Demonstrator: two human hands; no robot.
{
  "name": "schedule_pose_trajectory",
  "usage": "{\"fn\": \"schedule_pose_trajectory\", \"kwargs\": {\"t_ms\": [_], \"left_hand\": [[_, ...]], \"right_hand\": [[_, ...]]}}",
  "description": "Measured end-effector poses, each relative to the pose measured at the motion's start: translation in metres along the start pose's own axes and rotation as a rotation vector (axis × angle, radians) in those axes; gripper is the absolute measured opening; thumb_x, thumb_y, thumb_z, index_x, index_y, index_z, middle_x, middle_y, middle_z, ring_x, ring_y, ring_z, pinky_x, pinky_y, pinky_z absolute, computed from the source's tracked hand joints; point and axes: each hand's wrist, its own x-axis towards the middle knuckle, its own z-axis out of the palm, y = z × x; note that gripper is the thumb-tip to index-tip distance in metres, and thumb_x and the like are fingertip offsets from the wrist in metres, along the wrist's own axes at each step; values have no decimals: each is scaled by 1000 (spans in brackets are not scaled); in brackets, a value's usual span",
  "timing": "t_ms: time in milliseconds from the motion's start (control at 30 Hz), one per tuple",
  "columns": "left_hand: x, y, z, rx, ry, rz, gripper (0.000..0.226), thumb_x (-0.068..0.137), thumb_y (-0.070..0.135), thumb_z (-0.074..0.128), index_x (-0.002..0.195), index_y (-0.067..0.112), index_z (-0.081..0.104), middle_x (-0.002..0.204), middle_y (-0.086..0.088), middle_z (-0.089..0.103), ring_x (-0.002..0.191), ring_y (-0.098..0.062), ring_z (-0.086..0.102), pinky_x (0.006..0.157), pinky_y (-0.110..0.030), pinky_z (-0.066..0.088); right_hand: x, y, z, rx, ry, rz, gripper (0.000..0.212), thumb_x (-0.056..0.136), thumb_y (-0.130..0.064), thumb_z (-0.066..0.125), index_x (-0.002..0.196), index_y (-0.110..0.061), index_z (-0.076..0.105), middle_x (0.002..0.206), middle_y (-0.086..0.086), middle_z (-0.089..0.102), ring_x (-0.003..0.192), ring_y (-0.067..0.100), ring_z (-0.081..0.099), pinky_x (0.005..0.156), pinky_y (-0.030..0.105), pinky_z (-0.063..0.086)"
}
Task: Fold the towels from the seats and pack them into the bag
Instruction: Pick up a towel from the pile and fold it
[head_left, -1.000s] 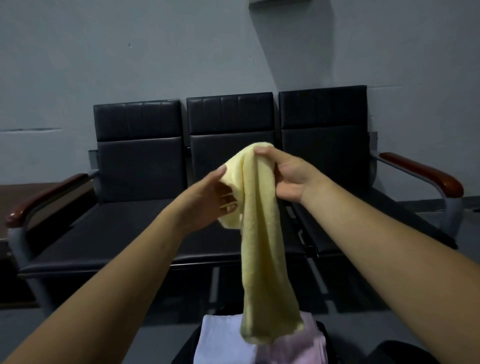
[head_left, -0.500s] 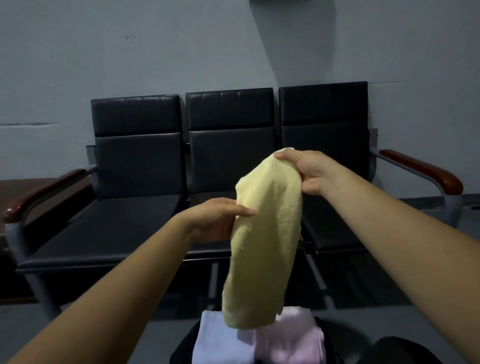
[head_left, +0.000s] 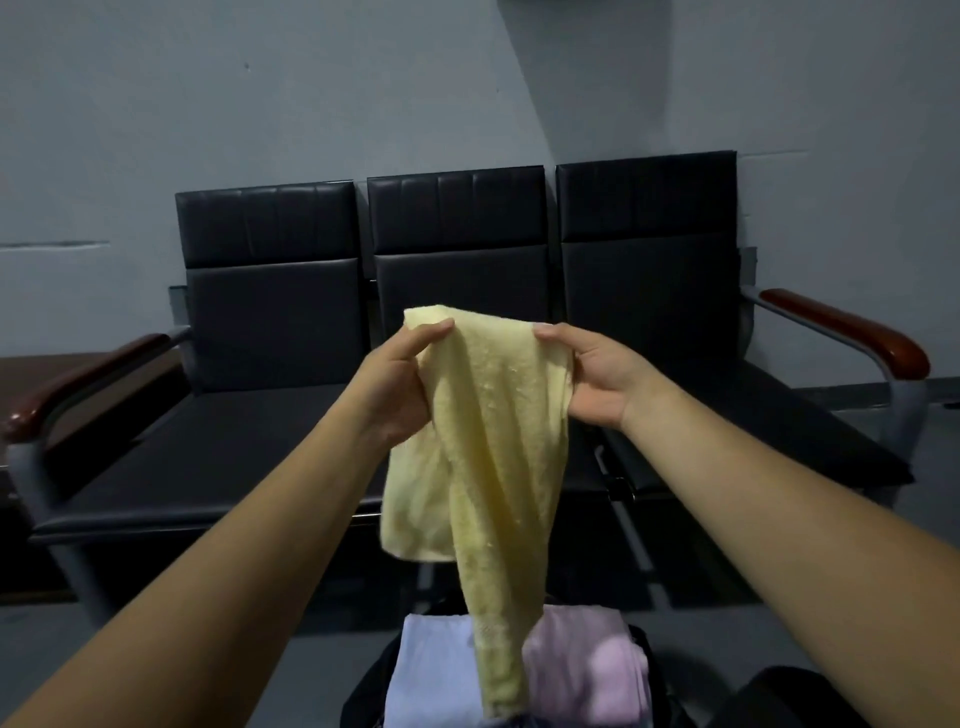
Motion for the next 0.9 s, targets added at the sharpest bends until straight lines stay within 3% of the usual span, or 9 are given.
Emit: {"fn": "schedule_pose_trajectory", "kwargs": {"t_ms": [100,200,300,400,467,567,700,800,900], "left_hand": [[1,6,-11,161,73,85,24,94,8,63,118,5,66,98,-12,74,83,-23,74,72,-38,62],[0,12,-19,299,126,109,21,92,10,68,112,4,70,98,-12,77,85,-23,74,73,-36,62],[2,18,-27,321,146,117,20,91,13,69,109,4,72,101,-14,76,87,-24,74,82,-40,61],[2,24,-35,388,41,125,21,94,6,62,114,1,69,106,-16,75,96,-27,73,86,-38,60],[3,27,-37,482,35,159,17,95,5,61,109,5,70,102,-13,77,94,-24,74,79,-31,61],[4,30,-32,639,139,255,13,93,17,70,104,12,74,93,-4,79,87,-18,76,72,-26,61],[18,27,-29,581,190,287,23,91,28,73,104,9,76,97,-6,78,91,-20,75,80,-33,61],[28,24,-26,488,169,267,17,95,18,68,106,7,74,100,-8,78,95,-22,75,81,-31,61],[39,22,-30,513,168,299,14,94,12,68,107,8,73,99,-7,78,94,-20,75,78,-28,61]], "right_hand": [[3,-6,0,-83,83,11,32,90,-15,70,118,1,69,99,14,72,91,27,72,83,43,62],[6,-7,2,-140,141,-14,44,84,-13,76,124,3,67,97,13,72,86,25,72,74,40,62],[7,-12,5,-33,99,-54,26,89,-9,71,112,1,68,89,11,72,82,23,72,76,39,62],[6,-17,7,-3,143,-156,16,92,-1,65,106,5,68,87,14,72,76,23,74,70,36,62],[5,-20,7,-144,243,-254,21,92,-2,68,110,6,68,88,15,73,77,23,74,71,37,63],[9,-25,4,-416,384,-322,22,91,-17,74,111,-8,71,94,9,76,83,23,75,74,39,64],[18,-29,2,-116,328,-215,20,93,-9,70,111,-1,68,87,10,74,74,19,73,69,33,63],[23,-30,-1,131,216,-147,28,93,-6,68,119,3,63,95,12,72,86,19,72,82,36,62],[35,-30,-10,12,266,-210,33,90,1,69,122,8,64,105,17,72,88,21,74,79,34,63]]}}
